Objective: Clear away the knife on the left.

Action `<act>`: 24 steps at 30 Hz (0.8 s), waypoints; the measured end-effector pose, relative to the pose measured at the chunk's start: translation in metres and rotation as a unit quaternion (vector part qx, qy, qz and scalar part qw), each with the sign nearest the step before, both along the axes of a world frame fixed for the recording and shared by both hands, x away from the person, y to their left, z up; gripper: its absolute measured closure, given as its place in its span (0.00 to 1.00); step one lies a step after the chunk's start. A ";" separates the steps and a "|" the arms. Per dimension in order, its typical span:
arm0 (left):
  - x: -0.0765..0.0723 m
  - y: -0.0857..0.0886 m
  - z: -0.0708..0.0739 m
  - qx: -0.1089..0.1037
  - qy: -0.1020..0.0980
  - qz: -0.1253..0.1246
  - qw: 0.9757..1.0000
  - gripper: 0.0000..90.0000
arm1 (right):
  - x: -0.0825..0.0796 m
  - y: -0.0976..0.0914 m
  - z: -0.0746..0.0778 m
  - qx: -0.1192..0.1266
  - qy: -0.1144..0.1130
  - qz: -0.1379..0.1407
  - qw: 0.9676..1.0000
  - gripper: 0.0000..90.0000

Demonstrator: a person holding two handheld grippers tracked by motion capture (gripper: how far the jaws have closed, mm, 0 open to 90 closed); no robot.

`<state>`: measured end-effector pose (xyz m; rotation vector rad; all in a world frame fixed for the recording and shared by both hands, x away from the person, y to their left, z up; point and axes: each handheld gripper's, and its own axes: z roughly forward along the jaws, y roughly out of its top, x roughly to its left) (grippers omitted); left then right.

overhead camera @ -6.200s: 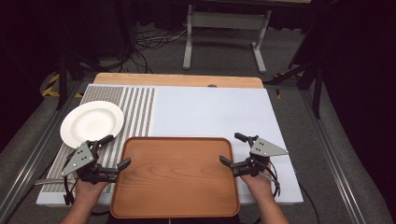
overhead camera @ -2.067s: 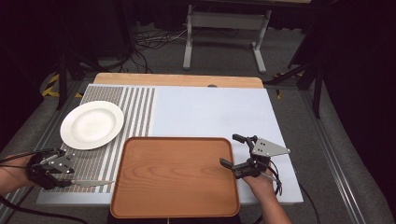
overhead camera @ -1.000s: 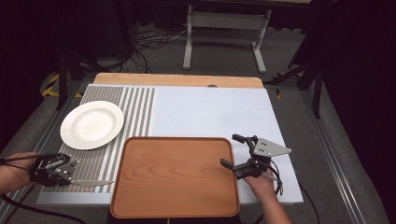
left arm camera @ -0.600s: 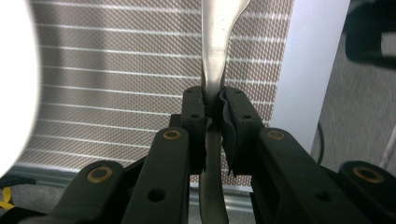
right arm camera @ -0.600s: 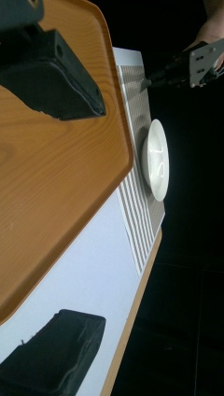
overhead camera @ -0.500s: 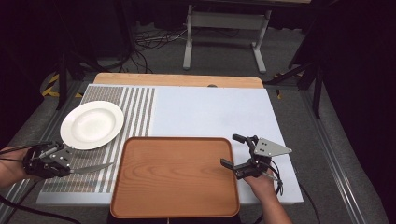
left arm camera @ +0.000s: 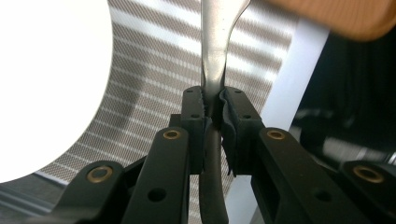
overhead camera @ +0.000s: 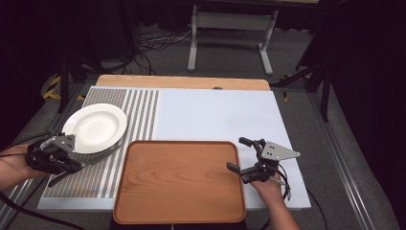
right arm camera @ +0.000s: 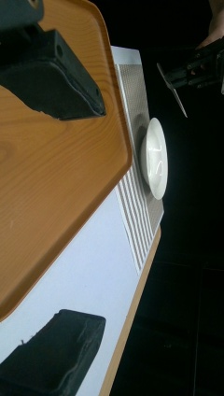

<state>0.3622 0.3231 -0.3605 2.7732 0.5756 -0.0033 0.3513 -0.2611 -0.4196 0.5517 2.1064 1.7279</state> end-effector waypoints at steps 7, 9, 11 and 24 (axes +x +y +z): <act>0.003 -0.008 0.003 -0.033 0.014 0.038 0.999 0.89 | 0.000 -0.002 0.000 0.003 -0.001 -0.001 1.000 0.03; 0.004 -0.009 0.003 -0.044 0.019 0.042 0.998 0.89 | 0.000 -0.002 0.001 0.004 -0.001 -0.002 1.000 0.03; 0.004 -0.011 0.004 -0.055 0.021 0.051 0.997 0.89 | 0.000 -0.003 0.001 0.005 0.000 -0.004 1.000 0.03; 0.010 -0.024 0.005 -0.105 0.046 0.113 0.987 0.89 | 0.000 -0.003 0.001 0.006 0.000 -0.004 1.000 0.03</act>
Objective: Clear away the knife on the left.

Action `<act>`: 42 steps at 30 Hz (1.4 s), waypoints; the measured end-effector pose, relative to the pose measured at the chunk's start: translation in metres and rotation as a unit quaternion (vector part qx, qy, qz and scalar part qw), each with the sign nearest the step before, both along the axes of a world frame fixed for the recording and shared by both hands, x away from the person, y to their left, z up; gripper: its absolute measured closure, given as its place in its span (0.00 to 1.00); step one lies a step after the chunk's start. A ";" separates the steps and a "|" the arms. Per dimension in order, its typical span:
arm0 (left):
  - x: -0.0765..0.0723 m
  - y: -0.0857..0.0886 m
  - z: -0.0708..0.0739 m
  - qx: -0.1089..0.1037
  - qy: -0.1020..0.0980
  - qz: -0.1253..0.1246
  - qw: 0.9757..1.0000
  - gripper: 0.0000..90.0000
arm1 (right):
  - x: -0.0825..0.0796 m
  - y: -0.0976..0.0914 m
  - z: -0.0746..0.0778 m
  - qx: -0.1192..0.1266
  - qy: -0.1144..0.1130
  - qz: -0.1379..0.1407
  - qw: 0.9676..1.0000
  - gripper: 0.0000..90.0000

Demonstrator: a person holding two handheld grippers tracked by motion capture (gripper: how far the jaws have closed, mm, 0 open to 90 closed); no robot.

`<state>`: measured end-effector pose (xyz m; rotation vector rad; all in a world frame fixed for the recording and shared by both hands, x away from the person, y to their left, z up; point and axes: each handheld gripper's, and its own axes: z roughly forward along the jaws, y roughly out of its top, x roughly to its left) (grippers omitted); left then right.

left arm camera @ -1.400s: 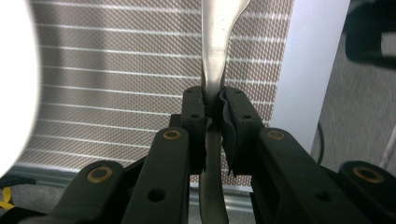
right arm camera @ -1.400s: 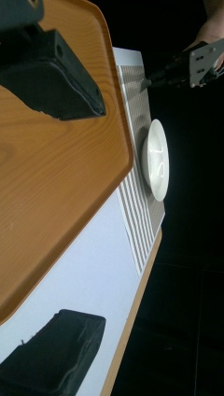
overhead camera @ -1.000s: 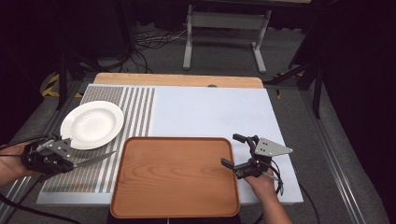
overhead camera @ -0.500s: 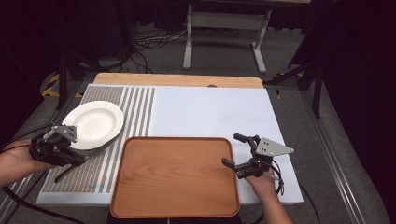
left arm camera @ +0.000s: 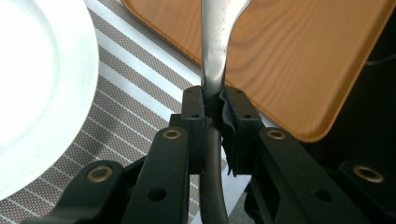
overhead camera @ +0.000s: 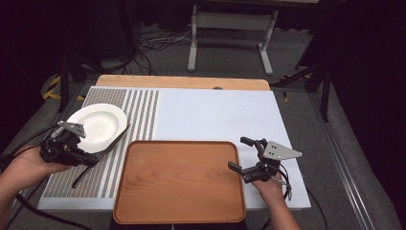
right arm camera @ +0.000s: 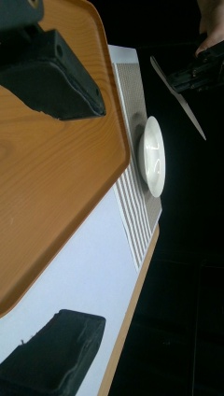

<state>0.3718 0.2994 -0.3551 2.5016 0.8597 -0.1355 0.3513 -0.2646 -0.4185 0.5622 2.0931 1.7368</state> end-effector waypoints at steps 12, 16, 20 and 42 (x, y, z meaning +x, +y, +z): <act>0.000 -0.018 -0.005 -0.035 0.009 0.020 0.999 0.89 | 0.000 -0.001 0.001 0.000 -0.002 -0.001 1.000 0.03; -0.003 -0.029 -0.008 -0.047 0.016 0.020 0.999 0.89 | -0.001 -0.002 0.001 0.000 -0.002 -0.001 1.000 0.03; -0.007 -0.041 -0.010 -0.058 0.020 0.021 0.998 0.89 | -0.001 -0.002 0.001 0.000 -0.002 0.000 1.000 0.03; -0.013 -0.082 -0.033 -0.125 0.047 0.034 0.990 0.89 | -0.001 -0.003 0.002 0.001 -0.004 0.000 1.000 0.03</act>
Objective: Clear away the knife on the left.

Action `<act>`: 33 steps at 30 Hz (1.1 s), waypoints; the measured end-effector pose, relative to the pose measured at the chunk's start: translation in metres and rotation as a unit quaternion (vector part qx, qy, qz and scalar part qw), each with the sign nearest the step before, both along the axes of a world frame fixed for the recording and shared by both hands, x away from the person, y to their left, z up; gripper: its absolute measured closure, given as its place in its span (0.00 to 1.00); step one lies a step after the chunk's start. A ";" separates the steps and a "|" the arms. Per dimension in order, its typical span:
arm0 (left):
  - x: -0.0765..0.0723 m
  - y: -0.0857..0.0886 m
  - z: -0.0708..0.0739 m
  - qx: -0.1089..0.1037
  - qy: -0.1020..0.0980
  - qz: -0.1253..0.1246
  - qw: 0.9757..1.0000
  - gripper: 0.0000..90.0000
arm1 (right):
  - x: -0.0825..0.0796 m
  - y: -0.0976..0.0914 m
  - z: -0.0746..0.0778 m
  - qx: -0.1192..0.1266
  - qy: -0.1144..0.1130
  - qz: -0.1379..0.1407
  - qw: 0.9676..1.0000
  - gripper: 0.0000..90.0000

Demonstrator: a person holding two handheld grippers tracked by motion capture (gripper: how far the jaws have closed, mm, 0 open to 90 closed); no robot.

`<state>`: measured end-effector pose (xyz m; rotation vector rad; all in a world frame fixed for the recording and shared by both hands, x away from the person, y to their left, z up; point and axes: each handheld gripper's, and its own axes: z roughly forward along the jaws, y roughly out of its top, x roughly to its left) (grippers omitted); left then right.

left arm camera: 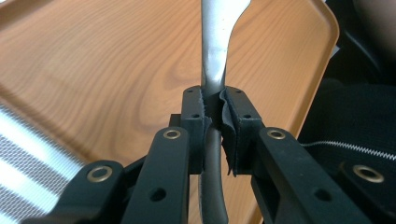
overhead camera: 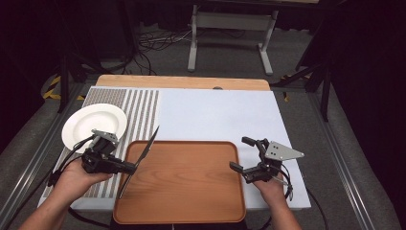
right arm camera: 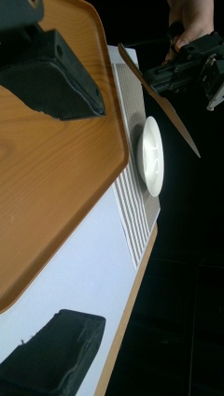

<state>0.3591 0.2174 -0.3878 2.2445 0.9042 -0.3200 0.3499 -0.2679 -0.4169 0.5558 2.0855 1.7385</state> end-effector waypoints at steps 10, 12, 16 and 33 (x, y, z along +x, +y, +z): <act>-0.001 -0.014 -0.010 0.002 0.012 -0.003 1.000 0.89 | 0.000 0.000 0.000 0.001 0.000 0.001 1.000 0.03; -0.001 -0.017 -0.011 0.005 0.014 -0.004 1.000 0.89 | 0.000 0.000 0.000 0.000 0.000 0.001 1.000 0.03; -0.001 -0.022 -0.015 0.022 0.015 0.000 1.000 0.89 | 0.000 0.000 0.000 0.002 -0.001 0.001 1.000 0.03; -0.006 -0.033 -0.028 0.088 0.045 0.020 0.995 0.89 | 0.000 -0.001 0.000 0.002 0.002 0.005 1.000 0.03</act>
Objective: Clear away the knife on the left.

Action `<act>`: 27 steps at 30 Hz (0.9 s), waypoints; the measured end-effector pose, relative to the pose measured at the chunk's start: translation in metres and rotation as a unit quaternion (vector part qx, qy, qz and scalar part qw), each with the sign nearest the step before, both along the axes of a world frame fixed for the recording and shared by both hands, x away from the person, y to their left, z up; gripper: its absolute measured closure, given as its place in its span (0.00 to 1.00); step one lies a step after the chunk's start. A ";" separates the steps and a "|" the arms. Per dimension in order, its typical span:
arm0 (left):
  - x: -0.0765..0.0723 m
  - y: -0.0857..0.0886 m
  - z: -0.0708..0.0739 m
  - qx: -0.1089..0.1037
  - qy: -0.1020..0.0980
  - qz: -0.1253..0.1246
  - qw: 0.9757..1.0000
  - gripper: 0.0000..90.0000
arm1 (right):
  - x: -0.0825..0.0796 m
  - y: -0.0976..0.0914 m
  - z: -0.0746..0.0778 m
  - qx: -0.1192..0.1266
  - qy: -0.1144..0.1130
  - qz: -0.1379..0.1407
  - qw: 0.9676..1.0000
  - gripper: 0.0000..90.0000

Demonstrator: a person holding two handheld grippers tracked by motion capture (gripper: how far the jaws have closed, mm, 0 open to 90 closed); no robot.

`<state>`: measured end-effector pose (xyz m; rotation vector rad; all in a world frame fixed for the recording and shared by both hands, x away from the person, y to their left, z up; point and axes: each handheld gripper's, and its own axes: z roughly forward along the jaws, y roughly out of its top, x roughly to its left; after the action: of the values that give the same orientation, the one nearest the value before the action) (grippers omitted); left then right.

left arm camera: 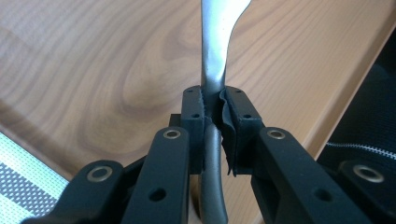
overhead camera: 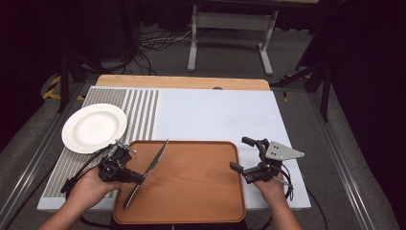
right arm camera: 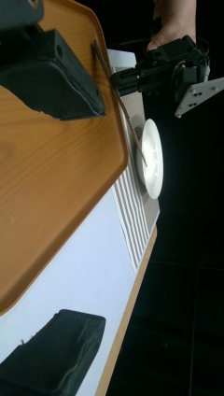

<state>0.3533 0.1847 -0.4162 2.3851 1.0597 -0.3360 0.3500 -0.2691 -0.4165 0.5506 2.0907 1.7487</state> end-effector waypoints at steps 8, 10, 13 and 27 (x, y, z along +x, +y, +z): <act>0.000 -0.006 -0.008 0.010 0.006 -0.006 1.000 0.89 | -0.001 0.000 0.000 0.000 -0.002 0.001 1.000 0.03; -0.001 -0.008 -0.010 0.013 0.009 -0.007 1.000 0.89 | 0.000 0.001 0.000 0.000 -0.001 0.002 1.000 0.03; -0.002 -0.010 -0.013 0.015 0.008 -0.005 1.000 0.89 | 0.000 0.000 0.000 0.000 -0.002 0.002 1.000 0.03; -0.005 -0.013 -0.023 0.034 0.016 -0.014 0.999 0.89 | 0.000 0.002 0.000 -0.001 0.000 0.005 1.000 0.03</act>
<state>0.3484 0.1722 -0.4395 2.4637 1.0691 -0.3534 0.3496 -0.2676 -0.4167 0.5403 2.0982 1.7532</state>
